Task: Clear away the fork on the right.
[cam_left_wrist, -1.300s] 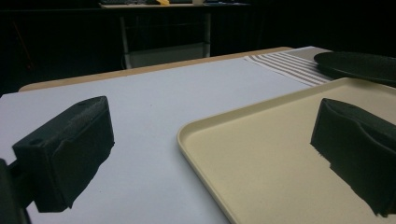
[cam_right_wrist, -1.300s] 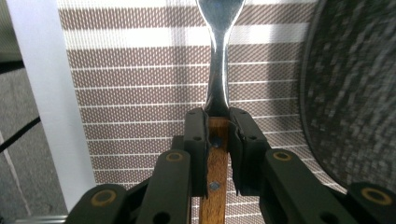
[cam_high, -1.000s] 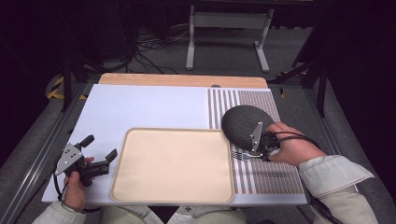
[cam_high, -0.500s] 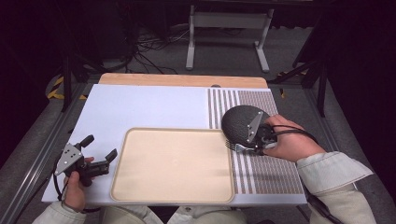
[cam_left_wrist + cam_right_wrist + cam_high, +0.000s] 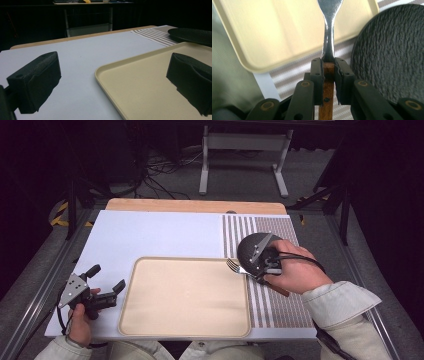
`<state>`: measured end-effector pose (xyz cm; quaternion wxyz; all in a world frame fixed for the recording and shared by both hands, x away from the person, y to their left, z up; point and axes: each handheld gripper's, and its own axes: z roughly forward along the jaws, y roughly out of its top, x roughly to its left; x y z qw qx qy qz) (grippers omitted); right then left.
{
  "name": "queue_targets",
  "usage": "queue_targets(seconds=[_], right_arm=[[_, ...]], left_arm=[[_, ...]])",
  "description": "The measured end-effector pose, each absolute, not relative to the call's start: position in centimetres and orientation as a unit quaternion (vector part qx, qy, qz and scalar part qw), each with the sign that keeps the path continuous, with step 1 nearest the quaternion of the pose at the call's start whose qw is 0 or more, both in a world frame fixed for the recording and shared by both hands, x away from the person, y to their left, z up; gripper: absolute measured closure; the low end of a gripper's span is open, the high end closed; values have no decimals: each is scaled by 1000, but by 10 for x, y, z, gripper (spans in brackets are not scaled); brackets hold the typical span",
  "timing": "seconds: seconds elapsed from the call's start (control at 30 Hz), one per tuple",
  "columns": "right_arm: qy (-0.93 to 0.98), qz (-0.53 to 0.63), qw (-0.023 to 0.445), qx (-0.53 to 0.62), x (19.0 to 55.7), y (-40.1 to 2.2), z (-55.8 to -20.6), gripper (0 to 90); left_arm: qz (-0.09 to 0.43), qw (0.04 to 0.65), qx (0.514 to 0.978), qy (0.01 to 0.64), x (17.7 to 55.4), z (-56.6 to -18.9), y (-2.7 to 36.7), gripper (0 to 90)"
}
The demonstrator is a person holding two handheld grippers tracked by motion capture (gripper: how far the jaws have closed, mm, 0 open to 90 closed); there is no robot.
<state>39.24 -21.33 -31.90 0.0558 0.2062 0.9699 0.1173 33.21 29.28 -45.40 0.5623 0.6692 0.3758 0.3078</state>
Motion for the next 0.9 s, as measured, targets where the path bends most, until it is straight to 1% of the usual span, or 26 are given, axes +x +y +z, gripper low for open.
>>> queue_targets(seconds=[0.5,0.9], right_arm=[[945,144,36,292,392,-186,-325,779],[925,142,6,352,391,-166,-332,778]], left_arm=[[307,563,670,375,332,-454,293,1],[306,564,669,376,332,-454,294,0]])
